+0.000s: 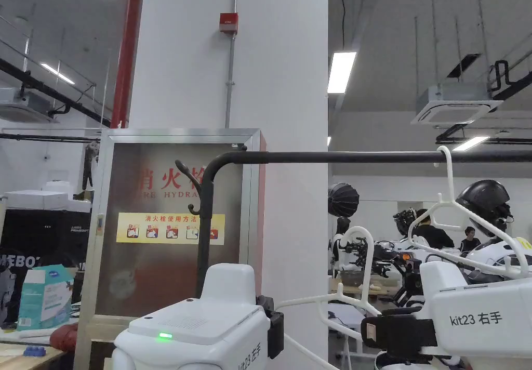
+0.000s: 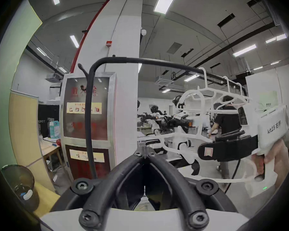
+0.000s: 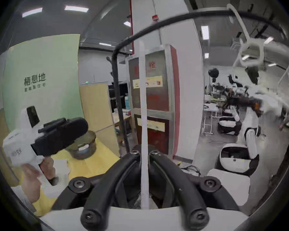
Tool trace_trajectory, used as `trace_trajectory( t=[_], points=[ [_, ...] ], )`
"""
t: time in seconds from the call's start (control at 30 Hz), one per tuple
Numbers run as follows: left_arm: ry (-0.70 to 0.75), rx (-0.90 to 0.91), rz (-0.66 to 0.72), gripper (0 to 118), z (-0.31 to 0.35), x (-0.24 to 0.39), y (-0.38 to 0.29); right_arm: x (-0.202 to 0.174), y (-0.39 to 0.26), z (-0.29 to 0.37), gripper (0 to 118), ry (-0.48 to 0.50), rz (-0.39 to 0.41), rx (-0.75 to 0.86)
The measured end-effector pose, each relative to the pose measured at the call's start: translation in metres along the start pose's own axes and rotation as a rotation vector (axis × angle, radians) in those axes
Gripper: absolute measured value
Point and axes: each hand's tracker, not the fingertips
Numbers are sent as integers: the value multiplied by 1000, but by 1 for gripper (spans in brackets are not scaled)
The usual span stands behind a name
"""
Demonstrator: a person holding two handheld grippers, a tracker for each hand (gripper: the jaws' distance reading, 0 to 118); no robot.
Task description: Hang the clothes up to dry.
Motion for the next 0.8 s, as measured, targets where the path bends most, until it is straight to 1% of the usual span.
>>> trace_trajectory(
  t=[0.07,0.1,0.13,0.17,0.2,0.23,0.27,0.3,0.33,0.37,0.4,0.43,0.47,0.53,0.57,0.6,0.63,0.67,0.7,0.73,0.77,0.8],
  points=[
    [-2,-14,0,0,-1,-2,-3,7,-3,0,4,3,-17,8],
    [-8,-14,1,0,-1,-4,-4,8,-3,3,4,35,2,7],
    [-47,-22,8,0,-2,-7,-4,11,-4,6,4,31,-5,29],
    [-97,-37,13,0,-3,-11,-3,15,-2,7,4,101,4,26],
    [-149,-50,21,0,-4,-15,-2,20,-2,9,4,133,-15,45],
    [-192,-60,27,0,-3,-24,0,23,-2,12,4,194,-18,61],
    [-363,-81,24,0,-2,-25,2,28,-2,14,4,277,12,89],
    [-474,-83,15,0,1,-31,5,33,-4,16,4,374,57,153],
    [-585,-128,-2,0,3,-34,6,37,-5,16,4,499,94,163],
    [-677,-178,-13,0,4,-36,6,37,-7,14,4,584,43,174],
    [-737,-214,-19,0,5,-39,4,43,-6,8,4,687,-24,133],
    [-791,-238,-16,0,8,-38,1,39,-6,8,4,620,9,188],
    [-761,-235,-21,0,9,-43,2,37,-4,7,4,603,13,193],
    [-711,-209,-46,0,15,-45,0,33,-3,-2,4,610,-29,167],
    [-683,-200,-48,0,17,-48,0,29,-5,-6,4,632,-14,173],
    [-636,-192,-28,0,18,-55,0,23,-7,-8,4,622,-5,183],
    [-640,-204,-11,0,20,-61,-1,30,-6,-2,4,630,14,141],
    [-625,-205,0,0,24,-68,-3,30,-7,-2,4,627,41,116],
    [-648,-219,-5,0,28,-71,-4,29,-7,-2,4,648,73,100],
    [-581,-216,-3,0,33,-79,-4,29,-9,-3,4,651,95,70],
    [-559,-215,-11,0,40,-87,-4,22,-1,-35,4,649,51,65],
    [-550,-216,-15,0,48,-95,-4,21,0,-40,4,664,62,38]
  ],
)
